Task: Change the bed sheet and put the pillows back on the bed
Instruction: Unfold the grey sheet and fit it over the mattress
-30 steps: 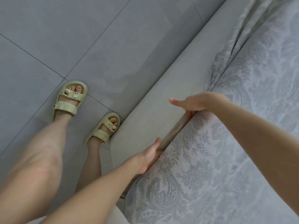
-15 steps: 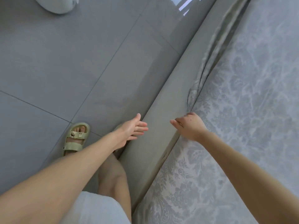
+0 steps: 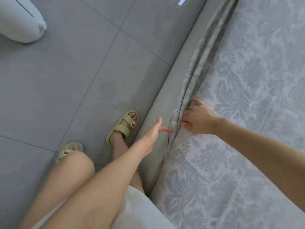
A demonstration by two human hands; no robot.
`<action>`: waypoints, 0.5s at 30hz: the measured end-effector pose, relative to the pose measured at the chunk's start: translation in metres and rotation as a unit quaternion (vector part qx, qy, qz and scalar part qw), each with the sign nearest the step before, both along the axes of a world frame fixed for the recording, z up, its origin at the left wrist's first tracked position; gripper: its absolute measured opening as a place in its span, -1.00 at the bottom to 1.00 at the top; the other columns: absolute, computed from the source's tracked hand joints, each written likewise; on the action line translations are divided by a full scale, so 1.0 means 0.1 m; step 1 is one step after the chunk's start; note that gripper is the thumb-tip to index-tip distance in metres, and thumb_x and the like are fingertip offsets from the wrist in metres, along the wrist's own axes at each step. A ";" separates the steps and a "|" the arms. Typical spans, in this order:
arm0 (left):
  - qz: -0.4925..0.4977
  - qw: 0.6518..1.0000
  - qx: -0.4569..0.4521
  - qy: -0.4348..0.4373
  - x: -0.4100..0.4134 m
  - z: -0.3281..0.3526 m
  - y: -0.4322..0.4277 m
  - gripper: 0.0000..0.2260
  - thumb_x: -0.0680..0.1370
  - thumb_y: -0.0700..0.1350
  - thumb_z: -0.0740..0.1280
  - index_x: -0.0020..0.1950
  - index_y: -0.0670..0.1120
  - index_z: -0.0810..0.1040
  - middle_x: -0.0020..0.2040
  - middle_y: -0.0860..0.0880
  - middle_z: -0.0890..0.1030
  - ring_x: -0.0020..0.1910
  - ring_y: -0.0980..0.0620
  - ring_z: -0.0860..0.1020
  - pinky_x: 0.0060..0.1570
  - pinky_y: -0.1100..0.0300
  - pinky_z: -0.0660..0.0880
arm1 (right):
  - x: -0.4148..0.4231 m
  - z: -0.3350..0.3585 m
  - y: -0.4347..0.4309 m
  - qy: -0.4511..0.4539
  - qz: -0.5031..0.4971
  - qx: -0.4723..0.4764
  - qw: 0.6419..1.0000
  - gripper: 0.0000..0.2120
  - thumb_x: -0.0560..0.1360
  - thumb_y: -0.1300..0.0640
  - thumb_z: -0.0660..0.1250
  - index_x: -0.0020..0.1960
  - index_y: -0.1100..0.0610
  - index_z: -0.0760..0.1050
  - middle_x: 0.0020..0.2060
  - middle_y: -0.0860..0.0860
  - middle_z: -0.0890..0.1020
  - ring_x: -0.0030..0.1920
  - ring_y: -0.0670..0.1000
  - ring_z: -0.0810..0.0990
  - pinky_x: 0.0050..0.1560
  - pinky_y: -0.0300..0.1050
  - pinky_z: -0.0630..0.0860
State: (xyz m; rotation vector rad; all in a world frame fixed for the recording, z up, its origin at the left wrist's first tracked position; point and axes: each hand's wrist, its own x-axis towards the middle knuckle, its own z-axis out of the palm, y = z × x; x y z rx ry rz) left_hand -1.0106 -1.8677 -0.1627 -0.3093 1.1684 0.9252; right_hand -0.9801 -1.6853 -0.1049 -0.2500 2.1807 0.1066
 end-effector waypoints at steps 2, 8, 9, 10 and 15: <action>0.026 0.999 -0.002 -0.031 0.06 -0.05 0.21 -0.38 0.62 0.23 -0.11 0.04 -0.07 0.66 0.41 0.00 0.36 0.41 0.02 0.27 0.42 -0.02 0.14 | -0.03 -0.05 0.11 0.010 -0.006 -0.014 1.000 -0.32 0.46 -0.17 -0.31 -0.11 -0.05 0.60 -0.18 -0.18 0.62 0.01 -0.09 0.54 0.36 -0.07 0.02; 0.097 0.995 -0.010 0.022 0.19 -0.23 0.43 -0.57 0.66 0.05 0.05 0.05 -0.16 0.64 0.03 0.01 0.58 -0.03 0.17 0.49 -0.04 0.27 0.35 | 0.02 -0.21 0.15 -0.020 -0.008 -0.046 0.999 -0.28 0.46 -0.23 -0.34 -0.12 -0.03 0.59 -0.15 -0.17 0.58 0.02 -0.08 0.47 0.23 -0.07 0.21; 0.107 0.994 -0.012 0.026 0.20 -0.24 0.42 -0.59 0.66 0.03 0.06 0.05 -0.15 0.63 0.02 0.01 0.59 -0.07 0.20 0.49 -0.08 0.31 0.37 | 0.00 -0.21 0.15 -0.036 -0.008 -0.046 0.998 -0.30 0.51 -0.23 -0.31 -0.12 -0.02 0.58 -0.14 -0.16 0.57 0.04 -0.08 0.46 0.24 -0.07 0.23; 0.112 0.993 -0.016 0.027 0.20 -0.23 0.40 -0.61 0.66 0.02 0.06 0.06 -0.15 0.62 0.01 0.02 0.60 -0.08 0.20 0.50 -0.09 0.33 0.38 | -0.02 -0.22 0.14 -0.051 -0.005 -0.046 0.998 -0.35 0.56 -0.21 -0.26 -0.11 0.00 0.58 -0.13 -0.15 0.58 0.05 -0.07 0.46 0.25 -0.07 0.24; 0.105 0.994 -0.008 0.000 0.18 -0.18 0.31 -0.63 0.66 0.01 0.09 0.23 -0.17 0.56 0.17 -0.02 0.59 0.17 0.06 0.51 0.20 0.22 0.39 | -0.25 -0.21 0.01 -0.152 0.030 -0.031 0.987 -0.39 0.61 -0.20 -0.25 0.08 -0.01 0.55 -0.06 0.00 0.63 0.12 0.03 0.53 0.33 -0.01 0.21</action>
